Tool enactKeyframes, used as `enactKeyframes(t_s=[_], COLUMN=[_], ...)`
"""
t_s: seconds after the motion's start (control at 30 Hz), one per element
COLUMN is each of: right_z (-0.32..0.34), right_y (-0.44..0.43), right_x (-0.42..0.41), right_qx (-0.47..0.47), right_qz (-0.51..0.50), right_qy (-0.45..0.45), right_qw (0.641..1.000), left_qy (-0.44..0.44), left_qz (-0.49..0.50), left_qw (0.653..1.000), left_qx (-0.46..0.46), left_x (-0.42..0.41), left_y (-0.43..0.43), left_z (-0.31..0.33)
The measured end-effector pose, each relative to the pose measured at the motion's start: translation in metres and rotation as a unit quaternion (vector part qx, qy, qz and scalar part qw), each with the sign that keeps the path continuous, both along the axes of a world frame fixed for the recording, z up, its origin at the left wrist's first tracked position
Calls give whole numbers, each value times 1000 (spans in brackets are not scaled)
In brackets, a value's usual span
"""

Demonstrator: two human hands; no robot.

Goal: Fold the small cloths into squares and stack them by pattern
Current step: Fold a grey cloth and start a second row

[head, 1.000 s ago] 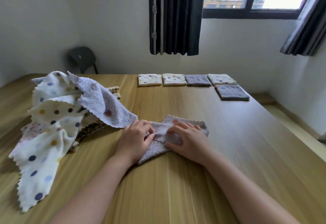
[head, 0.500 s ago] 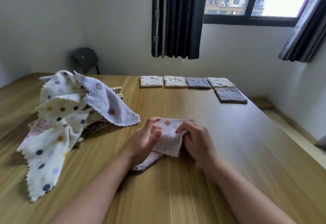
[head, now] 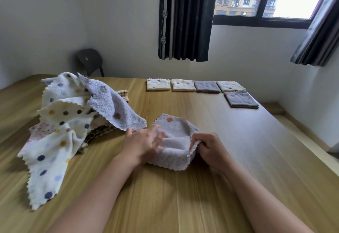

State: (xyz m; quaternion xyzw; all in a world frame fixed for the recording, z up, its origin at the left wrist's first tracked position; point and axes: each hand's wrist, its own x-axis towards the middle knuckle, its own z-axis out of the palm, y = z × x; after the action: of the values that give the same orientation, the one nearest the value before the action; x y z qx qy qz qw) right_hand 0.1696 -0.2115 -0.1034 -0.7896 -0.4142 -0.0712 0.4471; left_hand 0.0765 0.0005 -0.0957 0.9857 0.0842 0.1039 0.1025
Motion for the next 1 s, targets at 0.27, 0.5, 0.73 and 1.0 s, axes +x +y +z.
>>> enactKeyframes(t_s=[0.27,0.5,0.73,1.0], right_z=[-5,10,11,-1], right_y=[-2,-2,-9,-6], right_x=[6,-5,6,12], right_qx=[-24,-120,-352,-254], right_qz=[2,5,-297,-202], right_qy=[6,-17,-85,-84], right_qw=[1000,993,883,942], left_qy=[-78,74,-27,6], left_qz=[31,-16,-71,-162], left_qw=[996,997,997,987], left_qx=[10,-5,-4,15], left_x=[-5,2,0,-4], left_y=[-9,-1,2,-27], left_z=[4,-15,-15,-13])
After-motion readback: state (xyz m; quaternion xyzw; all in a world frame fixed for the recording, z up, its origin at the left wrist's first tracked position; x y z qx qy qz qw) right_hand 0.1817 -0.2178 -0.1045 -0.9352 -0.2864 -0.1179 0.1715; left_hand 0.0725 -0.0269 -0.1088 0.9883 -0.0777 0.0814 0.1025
